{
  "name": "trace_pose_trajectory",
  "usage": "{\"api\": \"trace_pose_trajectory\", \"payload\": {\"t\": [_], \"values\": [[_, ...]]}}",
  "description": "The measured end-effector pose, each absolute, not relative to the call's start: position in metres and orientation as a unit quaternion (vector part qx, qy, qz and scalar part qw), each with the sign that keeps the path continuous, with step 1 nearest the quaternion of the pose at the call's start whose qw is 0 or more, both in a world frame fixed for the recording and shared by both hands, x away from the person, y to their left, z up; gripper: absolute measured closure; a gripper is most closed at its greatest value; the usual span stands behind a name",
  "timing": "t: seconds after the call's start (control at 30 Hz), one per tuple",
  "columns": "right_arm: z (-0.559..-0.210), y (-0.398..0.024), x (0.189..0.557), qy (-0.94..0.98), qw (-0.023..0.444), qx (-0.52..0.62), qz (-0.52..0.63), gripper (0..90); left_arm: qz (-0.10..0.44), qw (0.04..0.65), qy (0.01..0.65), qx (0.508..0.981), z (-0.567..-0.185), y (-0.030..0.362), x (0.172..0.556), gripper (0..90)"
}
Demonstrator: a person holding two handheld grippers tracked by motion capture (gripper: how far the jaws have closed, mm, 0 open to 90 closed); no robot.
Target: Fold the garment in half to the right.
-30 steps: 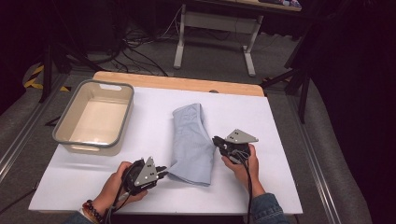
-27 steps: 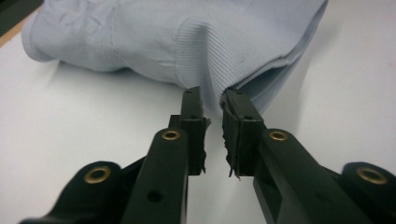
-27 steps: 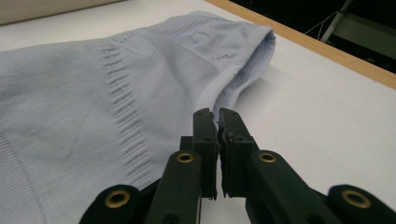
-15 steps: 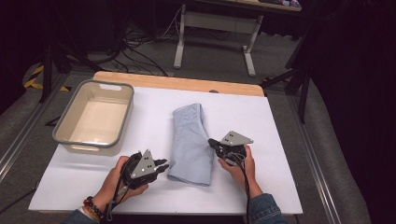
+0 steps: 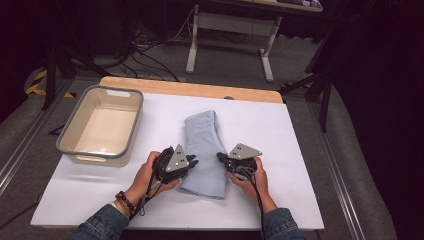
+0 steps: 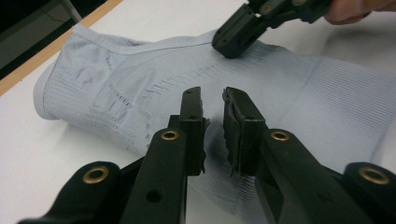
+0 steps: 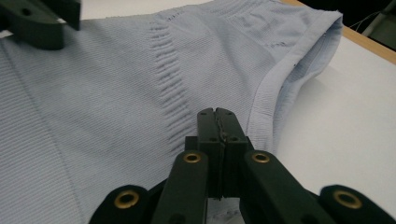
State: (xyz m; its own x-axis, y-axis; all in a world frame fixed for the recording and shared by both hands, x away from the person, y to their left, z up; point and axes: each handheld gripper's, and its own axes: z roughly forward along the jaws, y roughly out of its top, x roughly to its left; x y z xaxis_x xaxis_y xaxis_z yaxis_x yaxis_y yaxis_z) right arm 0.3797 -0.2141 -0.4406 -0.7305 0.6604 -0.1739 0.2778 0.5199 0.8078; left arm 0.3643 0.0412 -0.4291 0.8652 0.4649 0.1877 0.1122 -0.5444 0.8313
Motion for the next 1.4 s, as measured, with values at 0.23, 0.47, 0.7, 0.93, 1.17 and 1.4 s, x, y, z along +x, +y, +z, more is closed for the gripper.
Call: {"api": "trace_pose_trajectory", "payload": {"t": [0.23,0.47,0.7,0.93,1.17,1.4], "values": [[-0.449,-0.212,0.383,0.849,0.233,0.284,0.381,90.0,0.172,0.419,0.182,0.873,-0.44,0.041,0.37,80.4],[-0.453,-0.216,0.384,0.855,0.229,0.291,0.363,90.0,0.144,0.399,0.192,0.885,-0.456,0.042,0.376,83.0],[-0.452,-0.226,0.383,0.853,0.218,0.305,0.363,90.0,0.137,0.402,0.197,0.884,-0.459,0.043,0.373,84.8],[-0.439,-0.225,0.386,0.842,0.212,0.304,0.392,90.0,0.172,0.433,0.185,0.866,-0.443,0.044,0.372,81.0],[-0.42,-0.217,0.416,0.827,0.243,0.287,0.418,90.0,0.209,0.457,0.195,0.842,-0.428,0.048,0.378,76.0],[-0.42,-0.2,0.458,0.834,0.226,0.263,0.429,89.7,0.193,0.431,0.204,0.858,-0.439,0.046,0.391,74.0]]}}
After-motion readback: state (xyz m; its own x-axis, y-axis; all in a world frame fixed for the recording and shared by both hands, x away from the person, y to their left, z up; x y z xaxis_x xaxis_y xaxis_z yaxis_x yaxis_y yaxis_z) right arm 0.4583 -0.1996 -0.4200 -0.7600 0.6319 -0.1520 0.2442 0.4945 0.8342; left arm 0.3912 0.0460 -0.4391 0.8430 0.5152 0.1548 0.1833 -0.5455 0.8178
